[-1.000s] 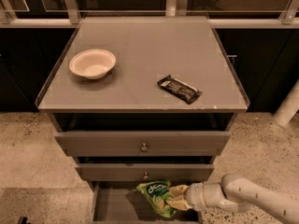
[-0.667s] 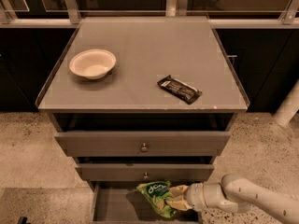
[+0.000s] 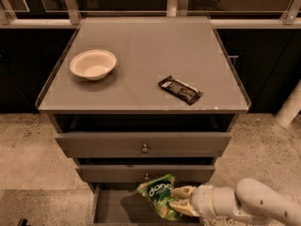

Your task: Pick green rice chip bag from bottom drawer and place on counter

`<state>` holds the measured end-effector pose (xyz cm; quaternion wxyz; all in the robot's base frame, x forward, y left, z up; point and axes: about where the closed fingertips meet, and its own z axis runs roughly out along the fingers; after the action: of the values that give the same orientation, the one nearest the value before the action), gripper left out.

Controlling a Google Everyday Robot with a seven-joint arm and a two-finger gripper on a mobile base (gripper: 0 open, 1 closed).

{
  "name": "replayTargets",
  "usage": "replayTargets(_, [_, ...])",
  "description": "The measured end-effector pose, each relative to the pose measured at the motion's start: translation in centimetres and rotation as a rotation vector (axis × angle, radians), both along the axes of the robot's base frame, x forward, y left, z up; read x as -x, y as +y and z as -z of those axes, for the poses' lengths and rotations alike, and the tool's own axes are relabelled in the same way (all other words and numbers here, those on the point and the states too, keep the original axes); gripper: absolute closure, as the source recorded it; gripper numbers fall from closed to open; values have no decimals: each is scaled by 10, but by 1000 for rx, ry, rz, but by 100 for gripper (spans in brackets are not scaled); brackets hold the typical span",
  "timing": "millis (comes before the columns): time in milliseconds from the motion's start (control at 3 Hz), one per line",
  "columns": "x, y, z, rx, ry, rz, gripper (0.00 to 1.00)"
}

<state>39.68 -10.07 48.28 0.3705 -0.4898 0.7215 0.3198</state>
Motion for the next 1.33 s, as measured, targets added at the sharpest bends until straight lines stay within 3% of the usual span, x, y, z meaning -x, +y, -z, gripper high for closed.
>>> replayTargets(333, [42, 8, -58, 58, -30, -2, 100])
replayTargets(667, [59, 6, -136, 117, -134, -10, 100])
replayTargets(1000, [61, -2, -158, 185, -172, -2, 100])
replayTargets(1333, [61, -2, -158, 185, -172, -2, 100])
